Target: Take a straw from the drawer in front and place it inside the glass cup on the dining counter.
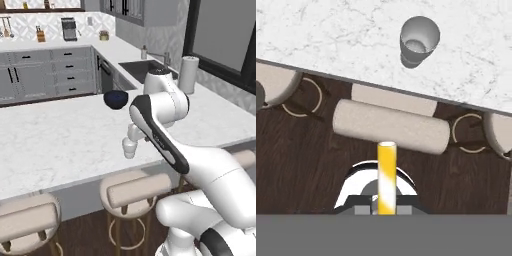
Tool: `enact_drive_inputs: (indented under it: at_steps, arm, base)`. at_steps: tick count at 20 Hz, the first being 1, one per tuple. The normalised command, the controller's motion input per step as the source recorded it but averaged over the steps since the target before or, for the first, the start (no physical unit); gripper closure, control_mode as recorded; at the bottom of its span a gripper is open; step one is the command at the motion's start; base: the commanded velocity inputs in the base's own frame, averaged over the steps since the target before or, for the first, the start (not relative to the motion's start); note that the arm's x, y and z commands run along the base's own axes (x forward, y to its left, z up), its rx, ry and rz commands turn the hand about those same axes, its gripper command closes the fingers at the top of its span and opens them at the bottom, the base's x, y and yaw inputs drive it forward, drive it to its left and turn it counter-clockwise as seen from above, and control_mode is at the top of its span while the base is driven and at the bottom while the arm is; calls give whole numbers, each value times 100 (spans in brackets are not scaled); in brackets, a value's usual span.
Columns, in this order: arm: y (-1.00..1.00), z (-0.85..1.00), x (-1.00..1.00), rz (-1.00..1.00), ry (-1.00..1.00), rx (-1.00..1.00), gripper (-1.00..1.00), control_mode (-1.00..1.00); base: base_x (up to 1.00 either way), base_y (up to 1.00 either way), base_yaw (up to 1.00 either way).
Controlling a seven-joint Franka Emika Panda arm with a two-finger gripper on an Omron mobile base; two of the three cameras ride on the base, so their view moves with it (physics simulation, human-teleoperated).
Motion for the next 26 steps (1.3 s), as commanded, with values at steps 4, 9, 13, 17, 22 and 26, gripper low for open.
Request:
enact_drive_inputs:
  at_steps: [4, 9, 13, 17, 22, 26]
  arm:
    - [0, 0, 0, 0, 0, 0, 100, 100]
    - [-13, 36, 4, 6, -4, 22, 100, -100]
    - [-49, 42, -17, 36, -22, 40, 100, -100]
    - [-47, 13, -4, 50, -26, 42, 100, -100]
    - [-14, 0, 4, 57, -17, 45, 100, -100]
    - [5, 0, 29, 52, -3, 46, 100, -100]
  base:
    - [97, 0, -8]
    - [24, 0, 0]
    - [0, 0, 0]
    - [0, 0, 0]
    - [0, 0, 0]
    - [0, 0, 0]
